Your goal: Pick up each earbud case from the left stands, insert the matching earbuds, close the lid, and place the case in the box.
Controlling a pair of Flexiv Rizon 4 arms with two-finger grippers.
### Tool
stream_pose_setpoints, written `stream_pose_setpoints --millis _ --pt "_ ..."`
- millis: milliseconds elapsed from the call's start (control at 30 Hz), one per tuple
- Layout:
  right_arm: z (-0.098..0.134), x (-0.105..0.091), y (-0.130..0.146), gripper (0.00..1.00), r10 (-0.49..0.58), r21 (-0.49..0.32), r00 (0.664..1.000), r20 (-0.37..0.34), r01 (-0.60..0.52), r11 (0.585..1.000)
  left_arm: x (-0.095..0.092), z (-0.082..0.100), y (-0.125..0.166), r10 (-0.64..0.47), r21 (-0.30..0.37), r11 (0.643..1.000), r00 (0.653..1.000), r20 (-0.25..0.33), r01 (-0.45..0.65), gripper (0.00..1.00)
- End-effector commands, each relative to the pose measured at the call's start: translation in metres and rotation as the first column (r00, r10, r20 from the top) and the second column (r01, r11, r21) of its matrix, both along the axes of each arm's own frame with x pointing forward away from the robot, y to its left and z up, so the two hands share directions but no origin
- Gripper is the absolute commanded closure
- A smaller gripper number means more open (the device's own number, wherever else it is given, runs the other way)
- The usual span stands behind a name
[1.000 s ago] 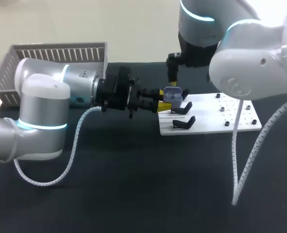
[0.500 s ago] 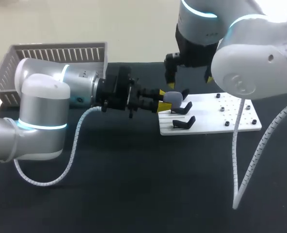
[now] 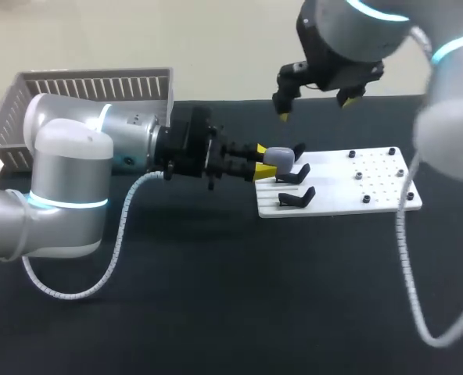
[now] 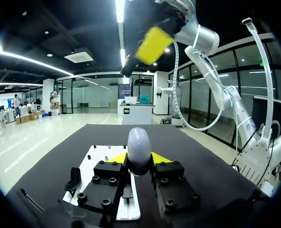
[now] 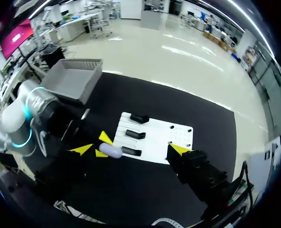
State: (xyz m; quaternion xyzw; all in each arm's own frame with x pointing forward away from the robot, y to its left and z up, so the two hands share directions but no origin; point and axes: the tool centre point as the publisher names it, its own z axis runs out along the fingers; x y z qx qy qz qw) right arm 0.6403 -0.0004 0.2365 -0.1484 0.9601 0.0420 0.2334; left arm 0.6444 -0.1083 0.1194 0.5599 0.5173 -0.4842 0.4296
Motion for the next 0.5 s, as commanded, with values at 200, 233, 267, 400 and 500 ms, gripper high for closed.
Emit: stream_pose_setpoints --millis 200,233,267,400,500 --pt "0.023 -0.042 -0.004 0.00 0.247 0.118 0.951 0.186 -0.271 0.955 -0.017 0.019 0.023 0.096 -0.037 0.995 0.995 -0.036 -0.097 1.00" --pt "0.026 -0.044 -0.002 0.00 0.269 0.116 0.944 0.190 -0.294 0.949 -0.017 0.021 0.027 0.107 -0.035 0.994 0.994 -0.029 -0.108 1.00" --pt "0.028 -0.045 -0.001 0.00 0.282 0.116 0.939 0.196 -0.308 0.944 -0.018 0.024 0.032 0.119 -0.031 0.992 0.993 -0.020 -0.120 1.00" --pt "0.035 -0.045 0.001 0.00 0.300 0.125 0.926 0.228 -0.333 0.935 -0.015 0.035 0.055 0.197 -0.024 0.980 0.980 0.010 -0.197 1.00" --pt "0.038 -0.045 0.001 0.00 0.300 0.137 0.921 0.247 -0.340 0.930 -0.011 0.041 0.074 0.263 -0.013 0.965 0.964 0.025 -0.263 1.00"
